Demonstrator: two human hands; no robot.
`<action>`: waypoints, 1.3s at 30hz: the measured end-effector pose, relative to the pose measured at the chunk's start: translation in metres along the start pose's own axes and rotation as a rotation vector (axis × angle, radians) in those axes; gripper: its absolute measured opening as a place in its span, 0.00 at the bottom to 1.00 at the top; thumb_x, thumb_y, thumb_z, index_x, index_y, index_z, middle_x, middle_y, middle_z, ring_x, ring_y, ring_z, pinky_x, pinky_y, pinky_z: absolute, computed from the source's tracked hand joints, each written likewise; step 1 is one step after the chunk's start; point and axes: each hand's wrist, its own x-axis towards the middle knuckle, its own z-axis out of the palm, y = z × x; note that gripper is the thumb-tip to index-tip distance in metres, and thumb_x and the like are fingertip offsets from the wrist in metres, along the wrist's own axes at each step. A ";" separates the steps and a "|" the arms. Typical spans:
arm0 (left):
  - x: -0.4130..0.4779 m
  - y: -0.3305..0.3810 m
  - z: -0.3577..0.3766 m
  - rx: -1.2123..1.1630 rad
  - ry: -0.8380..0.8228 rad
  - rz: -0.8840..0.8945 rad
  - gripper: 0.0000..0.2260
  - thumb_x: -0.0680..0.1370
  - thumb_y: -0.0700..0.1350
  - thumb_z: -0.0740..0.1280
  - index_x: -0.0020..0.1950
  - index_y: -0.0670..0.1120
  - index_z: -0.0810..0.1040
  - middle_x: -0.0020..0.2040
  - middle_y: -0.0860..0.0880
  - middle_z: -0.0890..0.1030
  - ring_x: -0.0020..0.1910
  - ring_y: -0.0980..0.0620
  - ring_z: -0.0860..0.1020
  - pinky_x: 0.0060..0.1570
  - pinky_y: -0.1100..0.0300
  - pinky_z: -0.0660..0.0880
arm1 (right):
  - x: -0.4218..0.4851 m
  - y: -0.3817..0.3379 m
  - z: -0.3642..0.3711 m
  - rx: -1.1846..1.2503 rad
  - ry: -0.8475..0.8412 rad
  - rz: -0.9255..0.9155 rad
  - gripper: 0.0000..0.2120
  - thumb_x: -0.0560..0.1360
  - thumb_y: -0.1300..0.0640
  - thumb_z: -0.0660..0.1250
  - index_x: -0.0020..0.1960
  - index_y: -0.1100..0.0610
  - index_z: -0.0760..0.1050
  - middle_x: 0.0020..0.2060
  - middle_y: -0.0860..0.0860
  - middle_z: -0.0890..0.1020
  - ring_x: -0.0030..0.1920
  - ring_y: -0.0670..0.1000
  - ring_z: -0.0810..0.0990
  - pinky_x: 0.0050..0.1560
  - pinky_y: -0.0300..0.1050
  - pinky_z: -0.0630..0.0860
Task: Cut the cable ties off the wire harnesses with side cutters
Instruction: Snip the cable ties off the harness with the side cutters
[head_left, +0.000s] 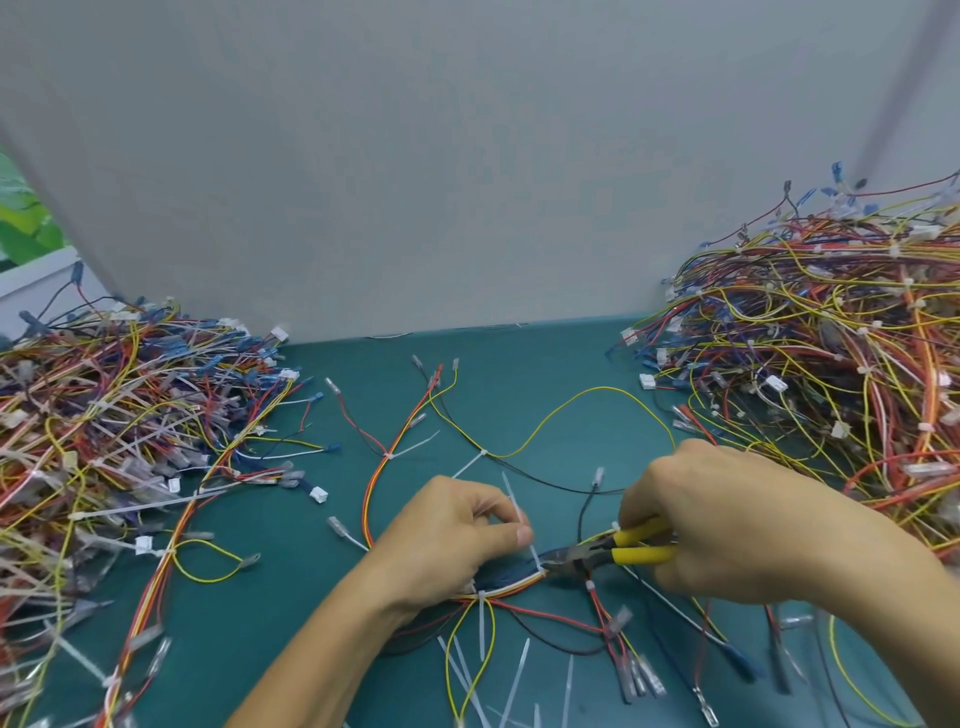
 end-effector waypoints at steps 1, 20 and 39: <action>0.000 0.000 -0.001 0.001 -0.003 0.007 0.05 0.73 0.44 0.72 0.40 0.44 0.82 0.20 0.55 0.63 0.23 0.55 0.60 0.30 0.59 0.59 | 0.000 0.000 0.000 0.007 -0.003 -0.003 0.13 0.68 0.46 0.65 0.51 0.48 0.77 0.39 0.47 0.77 0.42 0.53 0.78 0.40 0.44 0.76; -0.002 0.001 -0.003 0.018 -0.027 0.067 0.03 0.74 0.43 0.72 0.40 0.45 0.83 0.21 0.56 0.62 0.25 0.55 0.59 0.26 0.62 0.57 | 0.003 -0.002 0.002 -0.036 -0.019 -0.028 0.06 0.68 0.51 0.65 0.39 0.53 0.70 0.31 0.50 0.70 0.37 0.56 0.74 0.33 0.45 0.69; 0.000 -0.003 -0.002 -0.123 0.008 0.032 0.05 0.72 0.42 0.74 0.36 0.45 0.81 0.22 0.54 0.62 0.23 0.55 0.58 0.25 0.62 0.54 | 0.006 -0.004 0.006 -0.104 0.021 -0.033 0.10 0.67 0.52 0.64 0.32 0.53 0.64 0.29 0.50 0.67 0.31 0.52 0.65 0.27 0.42 0.60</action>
